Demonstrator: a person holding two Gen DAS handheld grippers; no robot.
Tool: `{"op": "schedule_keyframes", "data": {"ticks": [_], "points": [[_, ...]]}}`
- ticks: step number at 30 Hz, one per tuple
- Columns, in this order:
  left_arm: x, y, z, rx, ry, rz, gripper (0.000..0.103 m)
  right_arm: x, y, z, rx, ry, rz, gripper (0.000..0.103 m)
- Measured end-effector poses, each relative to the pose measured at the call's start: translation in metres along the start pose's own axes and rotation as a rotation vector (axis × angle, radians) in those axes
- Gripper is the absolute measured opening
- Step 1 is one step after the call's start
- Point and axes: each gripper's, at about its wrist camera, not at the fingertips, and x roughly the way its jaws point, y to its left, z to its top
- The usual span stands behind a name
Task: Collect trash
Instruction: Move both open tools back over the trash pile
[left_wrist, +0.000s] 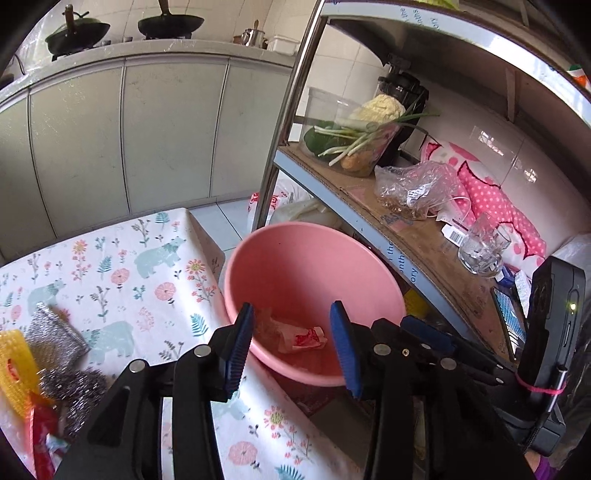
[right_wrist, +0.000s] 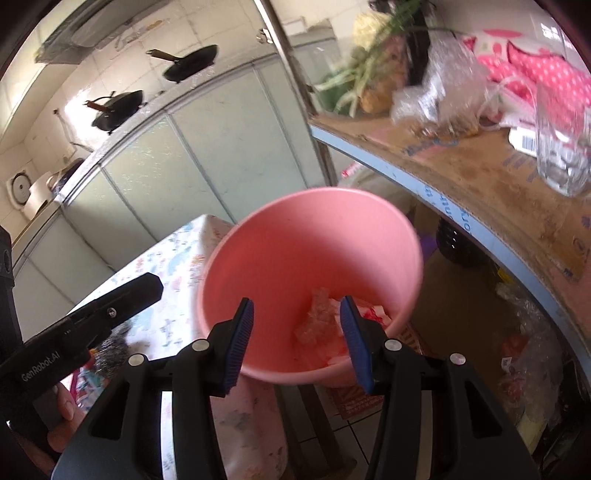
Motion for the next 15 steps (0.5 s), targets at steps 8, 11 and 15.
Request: {"op": "schedule_keyframes", "data": {"ticks": [8, 11, 15], "points": [[-0.063, 0.01, -0.014, -0.001, -0.067, 0.038, 0.042, -0.031, 0.043, -0.008, -0.091, -0.035, 0.064, 0.05], [-0.089, 0.019, -0.022, -0.011, -0.093, 0.052, 0.042, -0.043, 0.062, -0.013, -0.121, -0.04, 0.091, 0.05], [-0.128, 0.035, -0.033, -0.028, -0.138, 0.091, 0.042, -0.059, 0.087, -0.023, -0.172, -0.045, 0.115, 0.05]]}}
